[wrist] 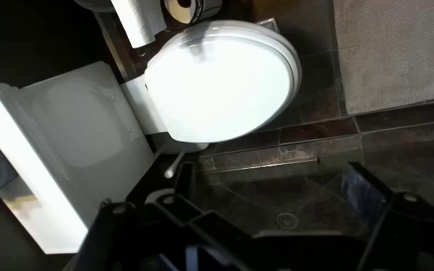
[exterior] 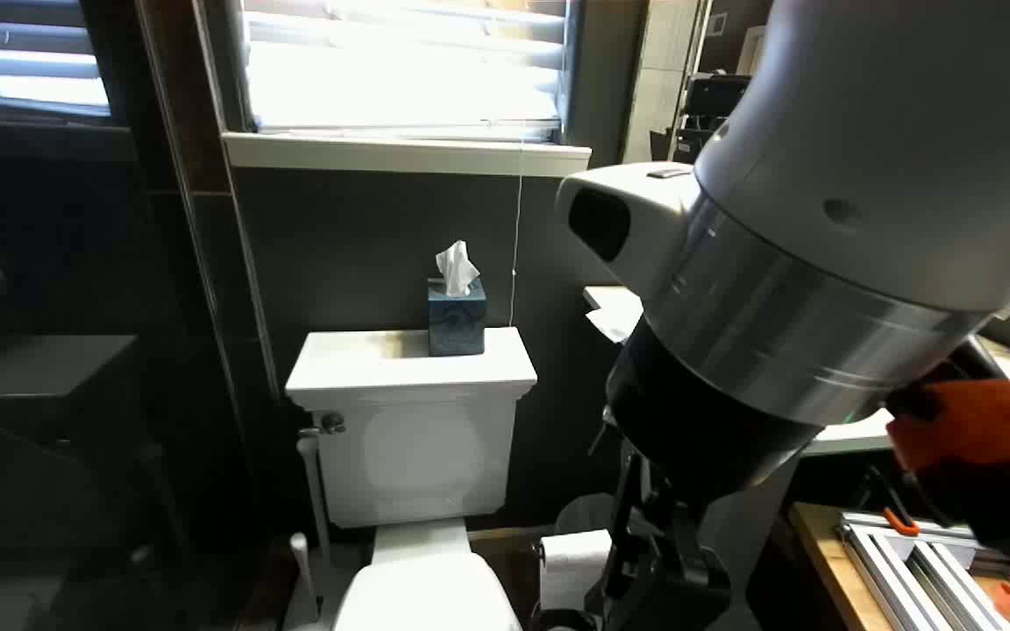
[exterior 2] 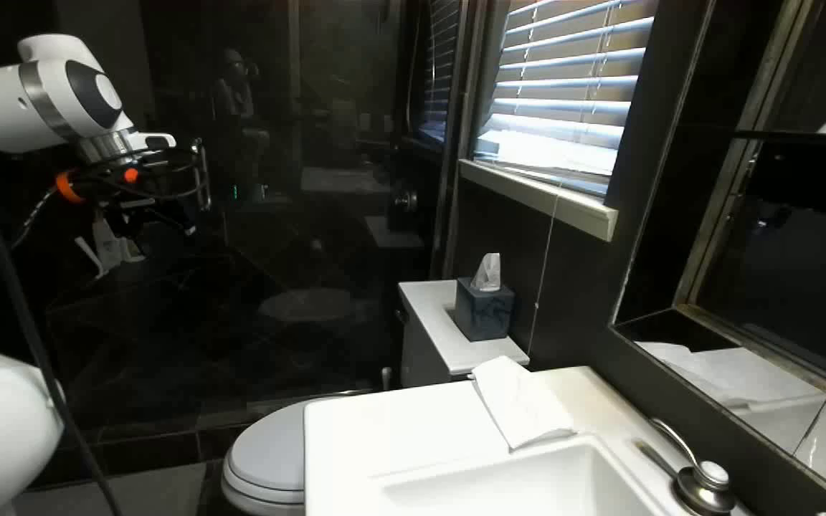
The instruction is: Remove the tissue from the tissue holder on the floor on the right and put it on the toilet tank
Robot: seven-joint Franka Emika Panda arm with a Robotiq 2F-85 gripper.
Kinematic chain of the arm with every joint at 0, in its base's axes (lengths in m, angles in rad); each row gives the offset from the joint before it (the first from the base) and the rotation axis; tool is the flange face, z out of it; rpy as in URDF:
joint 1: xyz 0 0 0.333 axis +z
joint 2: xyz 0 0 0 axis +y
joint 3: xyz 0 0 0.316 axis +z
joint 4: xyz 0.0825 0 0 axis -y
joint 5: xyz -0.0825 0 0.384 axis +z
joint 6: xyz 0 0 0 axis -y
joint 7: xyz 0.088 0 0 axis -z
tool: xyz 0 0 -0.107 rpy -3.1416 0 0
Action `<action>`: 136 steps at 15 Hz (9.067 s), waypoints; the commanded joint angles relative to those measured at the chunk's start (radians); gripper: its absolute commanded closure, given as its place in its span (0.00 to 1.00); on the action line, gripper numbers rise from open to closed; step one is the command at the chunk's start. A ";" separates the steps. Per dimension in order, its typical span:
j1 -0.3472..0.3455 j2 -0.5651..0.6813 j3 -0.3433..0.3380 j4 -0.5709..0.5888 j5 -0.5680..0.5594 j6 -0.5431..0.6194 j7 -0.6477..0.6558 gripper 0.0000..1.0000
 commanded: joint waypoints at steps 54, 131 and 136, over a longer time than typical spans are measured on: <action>-0.047 1.133 -0.406 0.237 -1.302 0.150 1.103 0.00; -0.033 1.186 -0.330 0.523 -1.517 -0.031 1.398 0.83; -0.046 1.073 -0.321 0.494 -1.665 -0.008 1.604 0.95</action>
